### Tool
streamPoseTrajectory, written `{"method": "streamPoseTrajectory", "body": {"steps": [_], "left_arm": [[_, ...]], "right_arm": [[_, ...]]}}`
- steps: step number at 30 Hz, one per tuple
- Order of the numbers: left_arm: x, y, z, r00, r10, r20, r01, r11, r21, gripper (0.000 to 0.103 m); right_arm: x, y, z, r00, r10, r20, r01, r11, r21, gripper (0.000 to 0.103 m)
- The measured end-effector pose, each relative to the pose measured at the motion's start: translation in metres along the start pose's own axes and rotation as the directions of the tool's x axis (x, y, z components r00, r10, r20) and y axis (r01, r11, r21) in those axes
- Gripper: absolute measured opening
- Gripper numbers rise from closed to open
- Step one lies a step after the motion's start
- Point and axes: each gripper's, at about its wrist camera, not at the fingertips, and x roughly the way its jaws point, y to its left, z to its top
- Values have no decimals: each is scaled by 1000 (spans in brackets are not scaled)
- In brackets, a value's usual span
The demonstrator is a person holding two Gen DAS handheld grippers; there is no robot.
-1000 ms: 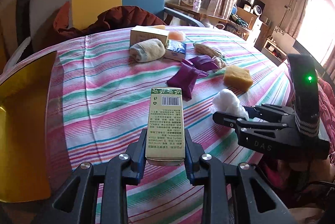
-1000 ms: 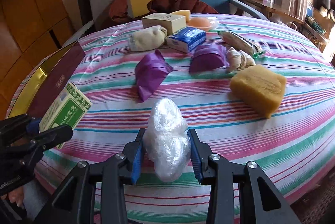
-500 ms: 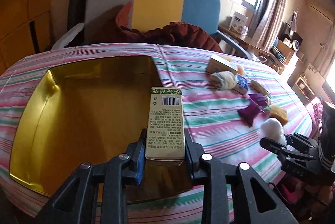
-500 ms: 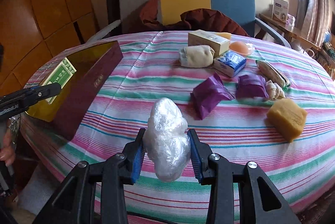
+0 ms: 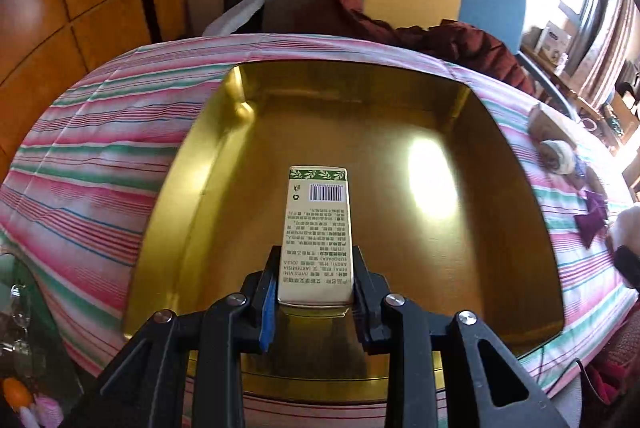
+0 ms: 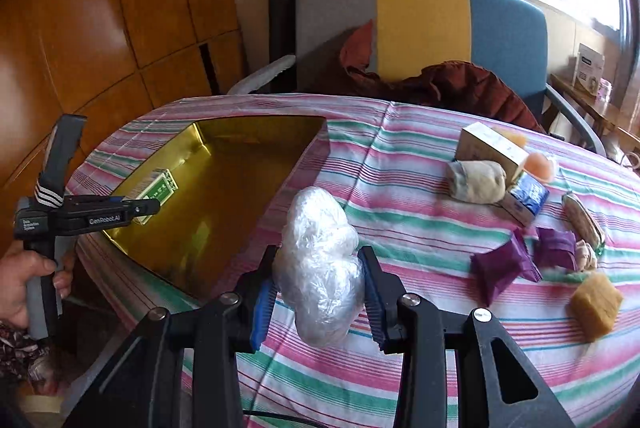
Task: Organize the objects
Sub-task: 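Carry the green-white box with the left tool while the right tool carries the plastic bundle to the tray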
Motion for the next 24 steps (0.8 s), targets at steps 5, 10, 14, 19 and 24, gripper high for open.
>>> {"method": "streamPoseTrajectory", "body": {"steps": [5, 10, 14, 19, 24], "left_arm": [[8, 23, 1, 999, 34, -36, -35, 998, -45, 30], [7, 38, 4, 998, 53, -34, -56, 994, -90, 40], [-4, 49, 7, 999, 47, 7, -45, 986, -160, 43], [-29, 73, 5, 991, -8, 131, 55, 931, -361, 43], [-45, 80, 3, 981, 28, 190, 58, 901, -431, 43]], "right_arm": [[7, 23, 11, 999, 41, 5, -41, 998, -40, 40], [17, 44, 17, 997, 75, -12, -76, 994, -73, 40], [26, 61, 17, 994, 99, -37, -103, 990, -99, 40], [46, 82, 20, 983, 154, -100, -165, 980, -109, 40], [74, 110, 24, 964, 204, -171, -225, 968, -112, 41]]}}
